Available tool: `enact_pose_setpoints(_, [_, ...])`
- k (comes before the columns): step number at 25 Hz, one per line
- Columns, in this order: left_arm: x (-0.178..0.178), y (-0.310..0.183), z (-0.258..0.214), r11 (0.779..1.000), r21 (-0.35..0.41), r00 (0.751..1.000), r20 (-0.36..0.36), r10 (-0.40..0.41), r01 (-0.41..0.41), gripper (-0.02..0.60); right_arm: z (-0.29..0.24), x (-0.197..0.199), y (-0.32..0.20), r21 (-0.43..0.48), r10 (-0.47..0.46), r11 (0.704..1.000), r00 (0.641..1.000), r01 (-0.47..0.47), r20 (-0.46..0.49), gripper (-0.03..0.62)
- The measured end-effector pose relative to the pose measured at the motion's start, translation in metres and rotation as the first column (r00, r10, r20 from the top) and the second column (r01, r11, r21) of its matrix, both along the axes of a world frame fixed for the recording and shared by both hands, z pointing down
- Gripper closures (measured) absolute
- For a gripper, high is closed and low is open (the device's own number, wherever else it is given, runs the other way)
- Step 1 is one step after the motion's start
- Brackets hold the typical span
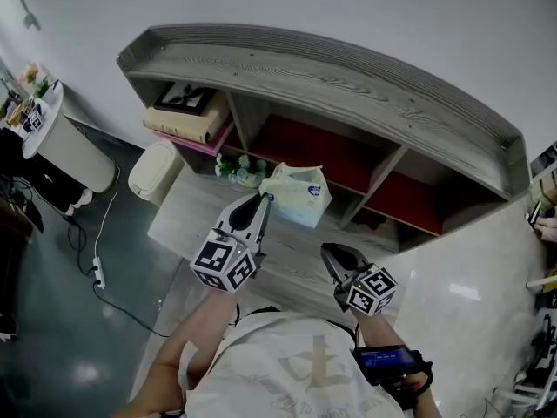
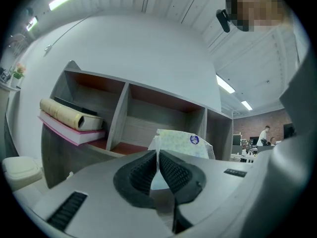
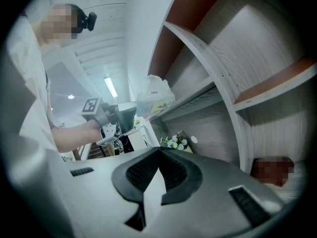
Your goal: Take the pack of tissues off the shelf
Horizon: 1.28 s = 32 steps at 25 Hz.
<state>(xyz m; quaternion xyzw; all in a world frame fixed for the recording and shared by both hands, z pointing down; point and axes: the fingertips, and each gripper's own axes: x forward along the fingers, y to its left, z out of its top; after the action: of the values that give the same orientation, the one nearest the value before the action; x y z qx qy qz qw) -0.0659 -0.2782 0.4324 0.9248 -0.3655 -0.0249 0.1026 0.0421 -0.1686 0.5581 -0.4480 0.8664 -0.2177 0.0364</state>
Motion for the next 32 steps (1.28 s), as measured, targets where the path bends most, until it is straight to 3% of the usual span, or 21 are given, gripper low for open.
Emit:
enact_pose_setpoints(10, [-0.022, 0.043, 0.026, 0.998, -0.064, 1.000, -0.013, -0.025, 0.024, 0.551, -0.001, -0.002, 0.030, -0.007, -0.007, 1.000, 1.000, 0.007, -0.019, 0.589])
enact_pose_setpoints(19, [-0.043, 0.076, 0.053, 0.997, -0.068, 0.999, 0.039, -0.031, 0.033, 0.551, 0.003, -0.002, 0.048, -0.021, -0.001, 1.000, 0.999, 0.000, -0.046, 0.589])
enact_pose_setpoints(23, [-0.051, 0.095, 0.073, 0.993, -0.099, 0.997, 0.051, -0.057, 0.062, 0.557, 0.005, -0.001, 0.056, -0.026, -0.009, 1.000, 0.999, 0.008, -0.040, 0.589])
enact_pose_setpoints(32, [-0.053, 0.128, 0.114, 0.982, -0.182, 0.998, 0.050, -0.032, 0.041, 0.557, 0.012, 0.002, 0.071, -0.043, 0.001, 0.999, 1.000, -0.002, -0.027, 0.589])
